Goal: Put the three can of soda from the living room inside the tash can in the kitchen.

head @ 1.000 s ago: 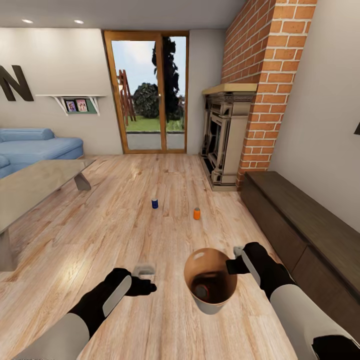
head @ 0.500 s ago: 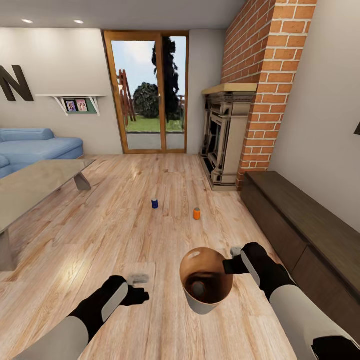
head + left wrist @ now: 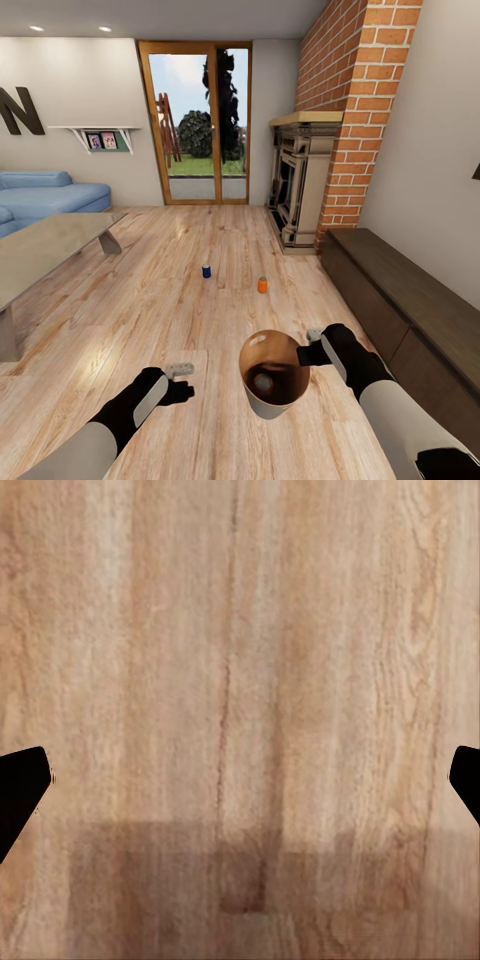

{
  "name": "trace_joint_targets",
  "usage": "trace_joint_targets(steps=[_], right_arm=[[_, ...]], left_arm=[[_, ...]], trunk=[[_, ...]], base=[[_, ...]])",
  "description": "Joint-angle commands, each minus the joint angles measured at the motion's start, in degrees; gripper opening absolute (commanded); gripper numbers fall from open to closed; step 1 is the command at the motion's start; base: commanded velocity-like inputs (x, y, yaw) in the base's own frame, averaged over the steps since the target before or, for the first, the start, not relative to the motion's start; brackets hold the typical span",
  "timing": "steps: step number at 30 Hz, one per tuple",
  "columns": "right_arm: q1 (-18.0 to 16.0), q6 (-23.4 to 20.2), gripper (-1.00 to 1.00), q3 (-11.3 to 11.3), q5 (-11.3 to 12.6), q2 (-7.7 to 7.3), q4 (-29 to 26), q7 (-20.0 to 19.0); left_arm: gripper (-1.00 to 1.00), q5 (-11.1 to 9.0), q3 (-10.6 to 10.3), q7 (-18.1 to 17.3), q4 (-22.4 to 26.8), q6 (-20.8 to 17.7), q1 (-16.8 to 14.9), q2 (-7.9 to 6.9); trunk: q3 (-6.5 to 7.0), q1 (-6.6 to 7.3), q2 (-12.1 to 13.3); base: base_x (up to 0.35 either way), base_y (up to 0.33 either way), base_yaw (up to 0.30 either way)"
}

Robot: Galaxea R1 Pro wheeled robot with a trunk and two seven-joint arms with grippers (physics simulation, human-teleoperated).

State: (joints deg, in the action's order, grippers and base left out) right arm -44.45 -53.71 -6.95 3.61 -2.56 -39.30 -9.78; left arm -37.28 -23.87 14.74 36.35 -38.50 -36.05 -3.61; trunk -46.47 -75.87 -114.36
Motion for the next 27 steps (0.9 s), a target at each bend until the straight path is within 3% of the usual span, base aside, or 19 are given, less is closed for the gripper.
trace_joint_targets(steps=[1,12,27], right_arm=[[-0.02,-0.08,-1.00,0.06,1.31,0.01,-0.02,-0.31],[-0.02,-0.13,-1.00,-0.40,1.25,0.17,-0.07,-0.12],[-0.02,-0.74,-1.00,-0.51,1.31,0.21,-0.23,-0.19]], left_arm=[[1.00,0.00,0.01,0.08,-0.01,0.06,0.00,0.00],[1.00,0.01,0.15,0.21,-0.14,0.37,0.01,0.00],[1.00,0.01,-0.27,0.03,-0.22,1.18,0.03,0.00]], trunk=[[0.01,0.00,0.00],[0.01,0.00,0.00],[0.01,0.00,0.00]], base=[[0.000,0.000,0.000],[0.039,0.000,0.000],[0.305,0.000,-0.042]])
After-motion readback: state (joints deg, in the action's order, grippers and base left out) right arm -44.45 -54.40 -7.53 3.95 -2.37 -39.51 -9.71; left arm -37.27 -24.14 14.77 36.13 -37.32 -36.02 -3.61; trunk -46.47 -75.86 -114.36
